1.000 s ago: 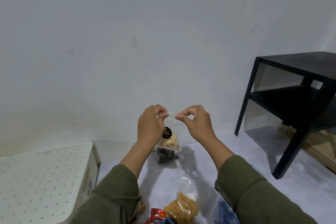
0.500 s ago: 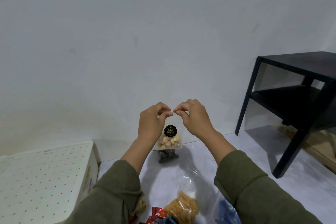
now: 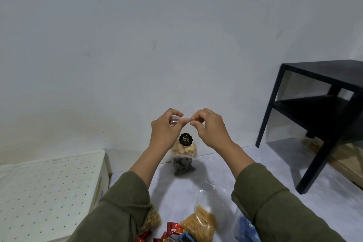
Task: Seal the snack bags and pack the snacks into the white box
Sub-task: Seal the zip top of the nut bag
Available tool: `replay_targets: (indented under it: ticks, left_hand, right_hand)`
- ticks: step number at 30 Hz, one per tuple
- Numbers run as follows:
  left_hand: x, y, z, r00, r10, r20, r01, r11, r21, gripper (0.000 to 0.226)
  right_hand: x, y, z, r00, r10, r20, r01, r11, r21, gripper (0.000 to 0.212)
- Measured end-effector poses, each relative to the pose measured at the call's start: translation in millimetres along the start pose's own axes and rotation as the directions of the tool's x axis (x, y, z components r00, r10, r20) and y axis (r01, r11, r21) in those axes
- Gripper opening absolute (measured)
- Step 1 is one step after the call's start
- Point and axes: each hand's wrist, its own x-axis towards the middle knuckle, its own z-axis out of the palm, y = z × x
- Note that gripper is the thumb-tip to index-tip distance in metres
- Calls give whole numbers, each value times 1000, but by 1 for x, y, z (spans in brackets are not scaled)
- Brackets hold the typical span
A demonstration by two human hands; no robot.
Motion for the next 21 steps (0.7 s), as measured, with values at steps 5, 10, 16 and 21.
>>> replay_targets:
  ticks: [5, 10, 16, 21]
  left_hand:
    - [-1, -2, -4, 1000, 25, -1, -25, 999, -21, 10]
    - [-4, -3, -8, 1000, 26, 11, -26, 999, -33, 16]
    - [-6, -1, -12, 1000, 31, -6, -31, 998, -54, 12]
    - [-10, -5, -19, 998, 52, 32, -50, 996, -75, 19]
  right_hand:
    - [-2, -4, 4, 1000, 2, -17, -2, 1000, 15, 14]
    - [-5, -9, 6, 998, -55, -40, 57, 997, 46, 9]
    - [-12, -7, 14, 996, -75, -57, 80, 992, 93, 20]
    - [-17, -11, 16, 997, -31, -77, 44, 983, 178, 21]
